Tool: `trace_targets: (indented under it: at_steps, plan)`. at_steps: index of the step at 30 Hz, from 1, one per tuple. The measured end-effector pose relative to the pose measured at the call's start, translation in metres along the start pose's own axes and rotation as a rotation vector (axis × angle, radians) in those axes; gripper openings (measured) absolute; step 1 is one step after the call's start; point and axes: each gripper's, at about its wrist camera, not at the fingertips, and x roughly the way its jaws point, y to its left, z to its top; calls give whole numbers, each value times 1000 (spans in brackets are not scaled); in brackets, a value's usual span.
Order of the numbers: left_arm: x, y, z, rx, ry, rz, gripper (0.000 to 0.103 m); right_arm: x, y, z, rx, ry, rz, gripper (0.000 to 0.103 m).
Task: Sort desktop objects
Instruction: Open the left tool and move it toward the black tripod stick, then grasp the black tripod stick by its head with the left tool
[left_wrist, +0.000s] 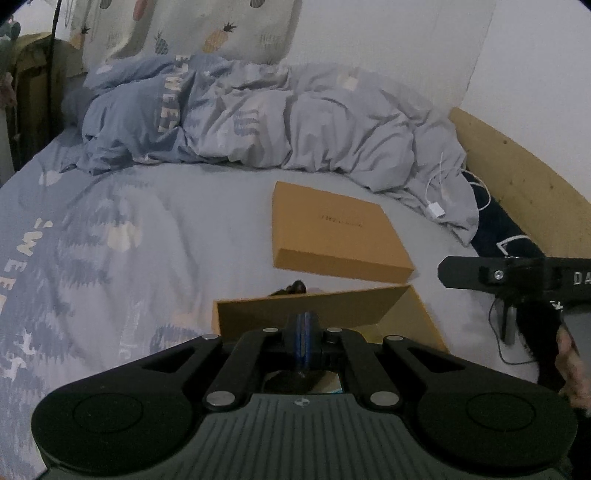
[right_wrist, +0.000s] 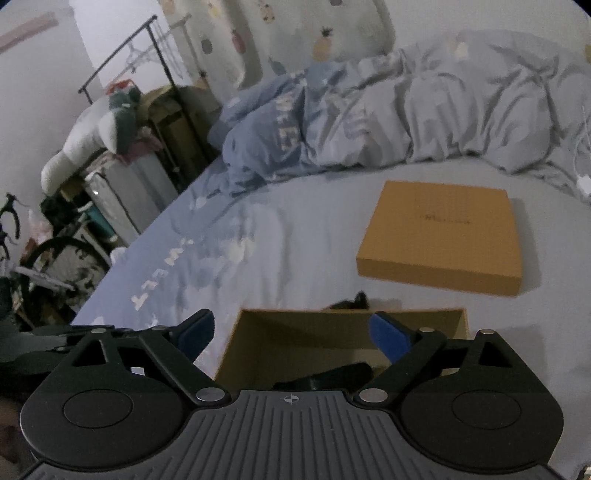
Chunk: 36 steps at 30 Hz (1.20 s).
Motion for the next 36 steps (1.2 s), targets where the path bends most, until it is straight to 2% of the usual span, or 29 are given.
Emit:
trace_targets:
  at_steps: [3, 6, 9, 11, 13, 15, 17, 21, 24, 30, 36]
  plan:
    - [1, -1, 8, 3, -8, -1, 7, -4, -1, 12, -6, -12, 8, 99]
    - [4, -1, 16, 6, -9, 5, 17, -4, -3, 23, -13, -15, 11, 103]
    - [9, 0, 22, 9, -5, 8, 26, 0, -7, 31, -16, -8, 6, 103]
    - [13, 1, 27, 5, -2, 11, 40, 5, -10, 36, -14, -2, 3, 103]
    - [16, 3, 31, -1, -4, 8, 60, 11, -15, 41, -12, 9, 2, 103]
    - [22, 6, 36, -9, 1, 15, 69, 18, -19, 46, -9, 24, 2, 103]
    - [29, 8, 41, -15, 10, 13, 72, 27, -24, 49, -6, 42, 4, 103]
    - [47, 15, 50, -16, 31, 3, 85, 51, -34, 56, -12, 90, -1, 103]
    - [62, 19, 54, -6, 55, 8, 87, 68, -41, 59, -26, 120, 2, 103]
    - [94, 38, 61, -3, 100, 22, 100, 105, -58, 72, -20, 184, 20, 103]
    - [128, 63, 67, -24, 163, -14, 103, 147, -77, 84, -1, 276, 55, 103]
